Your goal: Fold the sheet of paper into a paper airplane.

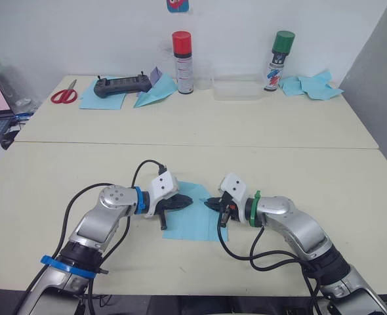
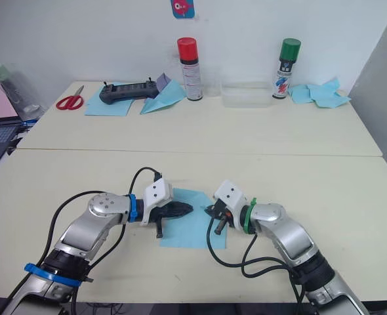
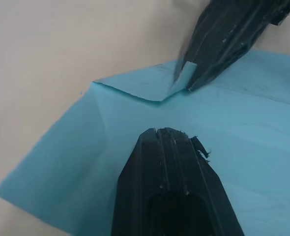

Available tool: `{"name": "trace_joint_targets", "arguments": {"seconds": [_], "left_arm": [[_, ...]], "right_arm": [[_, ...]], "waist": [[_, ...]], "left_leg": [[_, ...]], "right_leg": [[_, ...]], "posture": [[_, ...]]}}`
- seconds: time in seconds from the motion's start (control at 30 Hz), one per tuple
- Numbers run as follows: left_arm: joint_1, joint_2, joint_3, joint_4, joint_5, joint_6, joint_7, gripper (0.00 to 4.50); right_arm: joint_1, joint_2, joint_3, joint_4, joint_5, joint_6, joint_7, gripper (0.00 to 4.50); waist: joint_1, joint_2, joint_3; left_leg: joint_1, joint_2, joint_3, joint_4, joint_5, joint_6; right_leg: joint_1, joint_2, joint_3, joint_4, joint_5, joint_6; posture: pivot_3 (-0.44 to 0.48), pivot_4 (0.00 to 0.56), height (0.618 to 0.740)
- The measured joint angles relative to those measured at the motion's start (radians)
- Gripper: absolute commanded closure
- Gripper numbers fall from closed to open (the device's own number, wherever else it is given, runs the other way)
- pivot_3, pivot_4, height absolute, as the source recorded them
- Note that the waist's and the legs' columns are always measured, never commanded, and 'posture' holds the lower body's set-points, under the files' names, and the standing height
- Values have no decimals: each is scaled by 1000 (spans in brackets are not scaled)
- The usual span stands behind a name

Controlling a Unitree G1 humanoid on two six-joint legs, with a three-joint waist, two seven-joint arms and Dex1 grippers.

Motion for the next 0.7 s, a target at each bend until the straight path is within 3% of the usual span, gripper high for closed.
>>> {"name": "trace_joint_targets", "arguments": {"seconds": [0.2,0.4,0.63,0.7], "left_arm": [[-70,-69,2,-2,-47,66,13,4500],[-129,-112,-34,75,19,38,54,4500],[-134,-124,-87,139,87,-23,35,4500],[-135,-124,-90,147,94,-43,31,4500]], "right_arm": [[0,0,0,-2,-3,7,1,4483],[0,0,1,-2,-7,6,3,4483],[5,8,-17,-17,25,50,20,2201],[11,18,-47,-30,68,102,25,2201]], "waist": [[0,0,0],[1,0,0],[2,0,0],[2,0,0]], "left_leg": [[-2,0,-1,0,0,0],[-2,0,-1,0,0,0],[-4,0,-2,0,0,0],[-4,0,-2,0,0,0]], "right_leg": [[0,0,-2,-3,0,0],[0,0,-1,-4,1,1],[0,0,-2,-5,1,1],[0,0,-2,-5,1,1]], "posture": [[0,150,740],[0,150,740],[0,150,740],[0,150,740]]}}
